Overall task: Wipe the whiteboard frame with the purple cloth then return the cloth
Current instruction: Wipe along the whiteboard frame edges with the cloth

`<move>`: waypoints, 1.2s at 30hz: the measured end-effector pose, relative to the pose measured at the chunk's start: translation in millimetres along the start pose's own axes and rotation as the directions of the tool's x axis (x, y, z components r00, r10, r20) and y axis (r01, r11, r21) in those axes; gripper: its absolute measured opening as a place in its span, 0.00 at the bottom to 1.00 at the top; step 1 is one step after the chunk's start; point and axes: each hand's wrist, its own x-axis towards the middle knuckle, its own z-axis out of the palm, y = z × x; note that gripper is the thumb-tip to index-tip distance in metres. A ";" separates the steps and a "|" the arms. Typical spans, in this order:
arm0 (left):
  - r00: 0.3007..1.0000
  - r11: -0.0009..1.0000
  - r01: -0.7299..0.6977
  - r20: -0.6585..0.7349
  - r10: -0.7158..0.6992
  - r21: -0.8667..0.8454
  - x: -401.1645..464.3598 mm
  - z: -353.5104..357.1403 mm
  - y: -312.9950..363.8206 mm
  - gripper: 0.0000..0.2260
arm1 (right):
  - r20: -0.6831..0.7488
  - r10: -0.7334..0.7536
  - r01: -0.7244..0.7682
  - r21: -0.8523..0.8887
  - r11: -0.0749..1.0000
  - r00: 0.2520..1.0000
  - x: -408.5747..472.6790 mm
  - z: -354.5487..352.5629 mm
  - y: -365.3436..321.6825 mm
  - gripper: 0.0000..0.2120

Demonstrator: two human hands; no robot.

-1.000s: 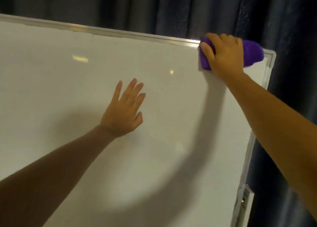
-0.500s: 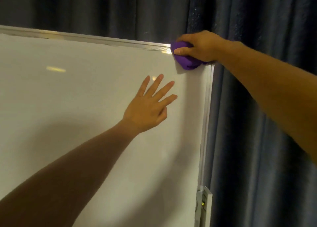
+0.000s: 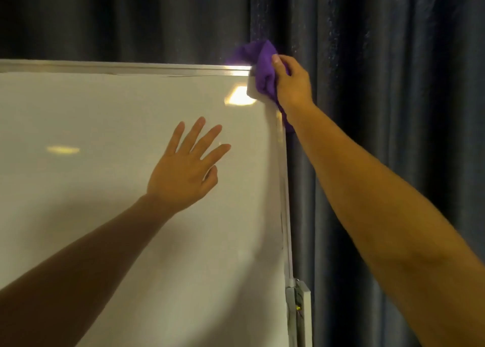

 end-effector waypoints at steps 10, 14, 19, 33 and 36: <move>0.999 1.000 0.007 0.052 -0.007 0.001 -4.9 -12.3 -1.3 0.25 | 0.003 -0.150 0.150 -0.081 0.985 0.989 -49.0 2.1 34.1 0.26; 0.998 1.000 0.006 0.066 -0.006 0.005 -5.3 -12.8 -0.7 0.26 | -0.021 -0.104 0.102 -0.072 0.992 0.994 -85.6 -1.9 53.8 0.25; 0.995 1.000 0.019 0.101 -0.018 -0.007 -9.6 -10.2 -13.3 0.29 | 0.005 0.012 -0.012 -0.123 0.992 1.000 -158.5 1.8 93.1 0.25; 0.995 0.995 -0.011 0.094 0.020 -0.102 -5.3 -35.2 14.6 0.31 | 0.072 -0.083 0.093 -0.158 0.983 0.994 -108.7 -5.7 24.4 0.29; 0.997 0.999 0.021 0.078 -0.018 -0.037 12.4 -29.7 16.5 0.30 | 0.116 -0.131 0.144 -0.104 0.984 0.985 -52.4 -6.5 -0.7 0.30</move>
